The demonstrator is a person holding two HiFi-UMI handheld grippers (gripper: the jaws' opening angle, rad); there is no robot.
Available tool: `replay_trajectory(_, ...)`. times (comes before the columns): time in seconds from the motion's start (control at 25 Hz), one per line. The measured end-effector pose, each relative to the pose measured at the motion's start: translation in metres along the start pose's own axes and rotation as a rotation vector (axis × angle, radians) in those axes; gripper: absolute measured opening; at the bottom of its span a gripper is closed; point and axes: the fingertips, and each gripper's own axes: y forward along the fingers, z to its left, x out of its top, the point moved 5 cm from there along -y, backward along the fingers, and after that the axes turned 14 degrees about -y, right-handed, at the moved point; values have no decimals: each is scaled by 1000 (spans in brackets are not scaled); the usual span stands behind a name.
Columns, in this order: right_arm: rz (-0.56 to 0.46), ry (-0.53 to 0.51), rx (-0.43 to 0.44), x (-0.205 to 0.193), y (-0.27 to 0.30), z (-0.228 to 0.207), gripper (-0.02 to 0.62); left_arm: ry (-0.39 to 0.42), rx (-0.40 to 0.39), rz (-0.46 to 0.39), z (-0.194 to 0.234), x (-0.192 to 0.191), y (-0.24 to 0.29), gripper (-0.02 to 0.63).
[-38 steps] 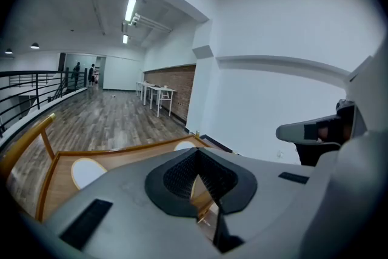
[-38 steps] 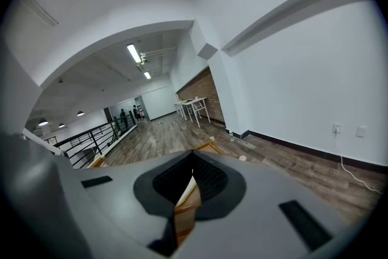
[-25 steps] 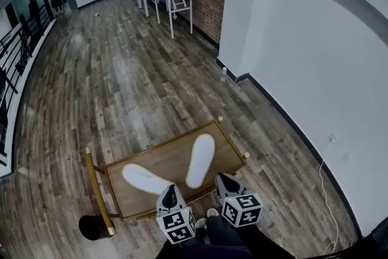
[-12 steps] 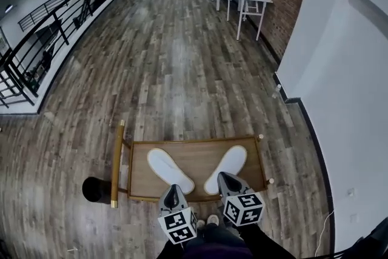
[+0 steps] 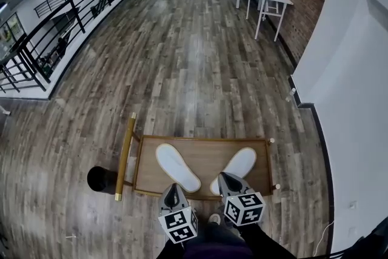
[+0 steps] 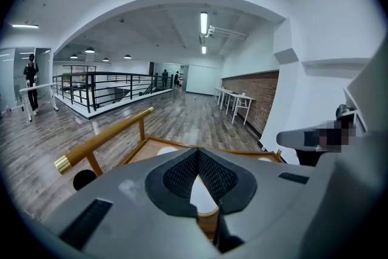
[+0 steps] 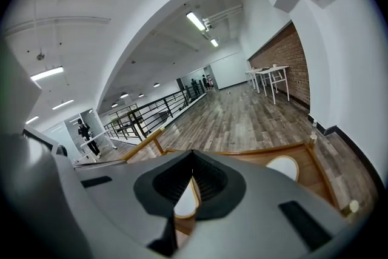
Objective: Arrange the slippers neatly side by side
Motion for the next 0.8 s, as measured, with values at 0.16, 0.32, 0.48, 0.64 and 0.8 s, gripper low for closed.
replay_trajectory(0.16, 7, 16, 17, 3, 10, 4, -2, 4, -20, 7, 2, 7, 11, 0)
replay_trajectory(0.32, 10, 21, 22, 10, 22, 12, -2, 13, -51, 6, 10, 21, 25, 0)
replay_trajectory(0.48, 7, 18, -31, 18, 32, 15, -2, 33, -102, 3, 16, 40, 40, 0)
replay_trajectory(0.64, 7, 58, -120, 10, 33, 6, -2, 88, -185, 31, 12, 36, 47, 0)
replay_trajectory(0.8, 13, 90, -195, 2, 26, -3, -2, 98, -221, 67, 12, 28, 50, 0)
